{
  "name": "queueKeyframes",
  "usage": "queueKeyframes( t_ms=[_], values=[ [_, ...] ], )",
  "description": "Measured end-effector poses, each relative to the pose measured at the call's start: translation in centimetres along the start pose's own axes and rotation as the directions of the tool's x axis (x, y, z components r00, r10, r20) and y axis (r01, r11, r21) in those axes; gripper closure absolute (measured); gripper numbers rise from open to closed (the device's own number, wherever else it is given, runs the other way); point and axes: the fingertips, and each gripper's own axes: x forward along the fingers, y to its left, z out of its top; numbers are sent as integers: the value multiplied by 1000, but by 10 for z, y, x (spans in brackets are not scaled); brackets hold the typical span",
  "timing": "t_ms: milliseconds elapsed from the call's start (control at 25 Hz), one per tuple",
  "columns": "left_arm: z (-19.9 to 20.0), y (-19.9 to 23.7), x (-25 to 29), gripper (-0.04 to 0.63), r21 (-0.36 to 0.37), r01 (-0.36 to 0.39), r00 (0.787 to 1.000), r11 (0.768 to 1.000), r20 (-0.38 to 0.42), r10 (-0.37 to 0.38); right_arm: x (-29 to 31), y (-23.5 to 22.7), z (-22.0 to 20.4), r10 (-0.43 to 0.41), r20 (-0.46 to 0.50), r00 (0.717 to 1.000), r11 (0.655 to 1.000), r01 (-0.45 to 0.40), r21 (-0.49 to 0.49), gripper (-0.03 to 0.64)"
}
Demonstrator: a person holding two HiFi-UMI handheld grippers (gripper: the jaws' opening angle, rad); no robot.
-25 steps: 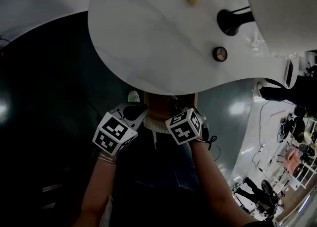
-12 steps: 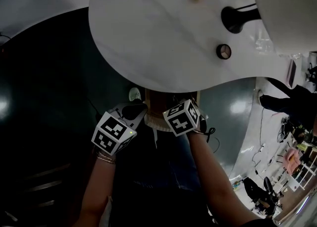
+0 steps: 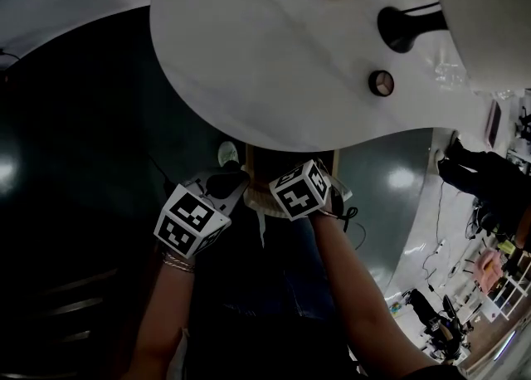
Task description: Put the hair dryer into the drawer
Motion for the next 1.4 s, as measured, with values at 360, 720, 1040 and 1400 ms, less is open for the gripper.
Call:
queueKeyframes(
  t_ms=[360,720,1040,1400],
  values=[
    [4,-4,-2,580,3,-11,1000,1000,9,11,-7,19,14,76,39,996,996,-74,-50,598],
    [11,-10,-4,580,16,-36,999,999,31,36,-27,16,7,62,75,995,995,-55,-87,598],
    [18,-18,-15,580,54,-56,998,997,38,54,-50,18,7,66,104,992,993,-55,-104,598],
    [30,-27,-24,580,87,-88,995,992,56,84,-74,15,4,50,151,987,995,-35,-95,598]
  ],
)
